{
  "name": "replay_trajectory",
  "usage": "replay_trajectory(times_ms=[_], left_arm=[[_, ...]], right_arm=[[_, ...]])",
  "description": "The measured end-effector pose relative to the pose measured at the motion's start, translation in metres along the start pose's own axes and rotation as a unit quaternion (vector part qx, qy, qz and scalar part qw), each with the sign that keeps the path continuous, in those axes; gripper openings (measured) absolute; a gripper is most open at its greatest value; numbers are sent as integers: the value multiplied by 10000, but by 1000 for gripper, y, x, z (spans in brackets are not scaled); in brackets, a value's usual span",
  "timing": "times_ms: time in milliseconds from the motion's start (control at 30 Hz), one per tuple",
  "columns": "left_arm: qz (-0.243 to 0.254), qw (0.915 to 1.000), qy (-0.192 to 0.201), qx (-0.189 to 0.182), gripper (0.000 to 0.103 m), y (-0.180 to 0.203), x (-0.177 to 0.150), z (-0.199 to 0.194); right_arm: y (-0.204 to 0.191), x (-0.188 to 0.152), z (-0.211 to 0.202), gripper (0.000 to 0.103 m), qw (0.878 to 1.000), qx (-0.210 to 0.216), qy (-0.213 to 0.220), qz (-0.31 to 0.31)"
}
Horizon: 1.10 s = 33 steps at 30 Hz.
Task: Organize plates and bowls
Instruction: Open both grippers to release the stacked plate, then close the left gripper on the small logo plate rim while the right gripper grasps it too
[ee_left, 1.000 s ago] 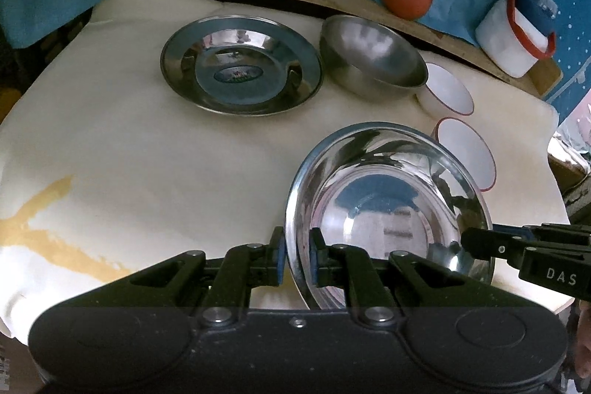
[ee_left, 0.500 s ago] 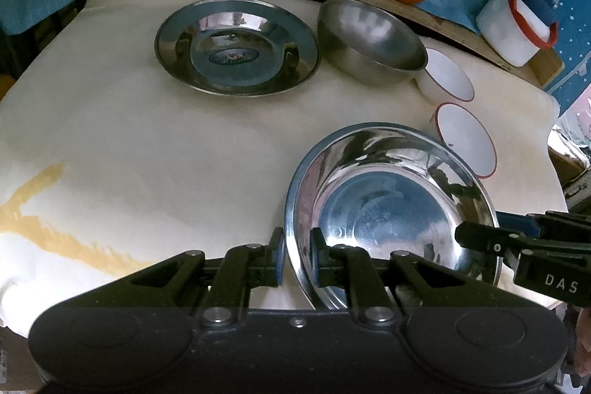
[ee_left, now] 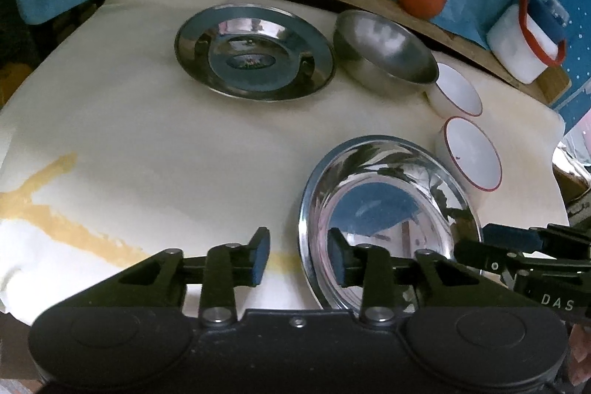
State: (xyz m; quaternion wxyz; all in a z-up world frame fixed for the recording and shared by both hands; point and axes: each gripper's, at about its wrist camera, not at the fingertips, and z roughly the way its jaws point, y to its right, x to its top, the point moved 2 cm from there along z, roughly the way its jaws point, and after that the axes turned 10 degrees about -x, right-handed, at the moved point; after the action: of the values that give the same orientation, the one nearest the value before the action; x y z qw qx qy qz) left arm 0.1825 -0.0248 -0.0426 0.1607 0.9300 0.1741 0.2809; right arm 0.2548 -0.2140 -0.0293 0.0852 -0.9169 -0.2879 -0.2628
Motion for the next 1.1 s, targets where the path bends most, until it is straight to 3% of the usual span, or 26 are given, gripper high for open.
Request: replay_trajectory(times_ms=[133, 200, 267, 367, 500, 1100], left_arm=[[-44, 9999, 126, 9, 60, 0, 0, -5], [-73, 9998, 194, 19, 78, 0, 0, -7], [-83, 9996, 249, 55, 88, 1, 1, -9], [-149, 9992, 358, 72, 99, 1, 1, -12], [-261, 9985, 465, 121, 102, 1, 1, -17], [-876, 9892, 1092, 424, 102, -30, 14, -45]], right_arm=[[0, 0, -1, 64, 10000, 83, 21, -47], [1, 0, -3, 70, 9999, 101, 48, -70], [4, -1, -4, 83, 9999, 131, 60, -58], [10, -1, -9, 96, 9998, 123, 141, -67], [18, -1, -13, 103, 9995, 183, 229, -82], [18, 21, -27, 103, 9943, 565, 883, -210]])
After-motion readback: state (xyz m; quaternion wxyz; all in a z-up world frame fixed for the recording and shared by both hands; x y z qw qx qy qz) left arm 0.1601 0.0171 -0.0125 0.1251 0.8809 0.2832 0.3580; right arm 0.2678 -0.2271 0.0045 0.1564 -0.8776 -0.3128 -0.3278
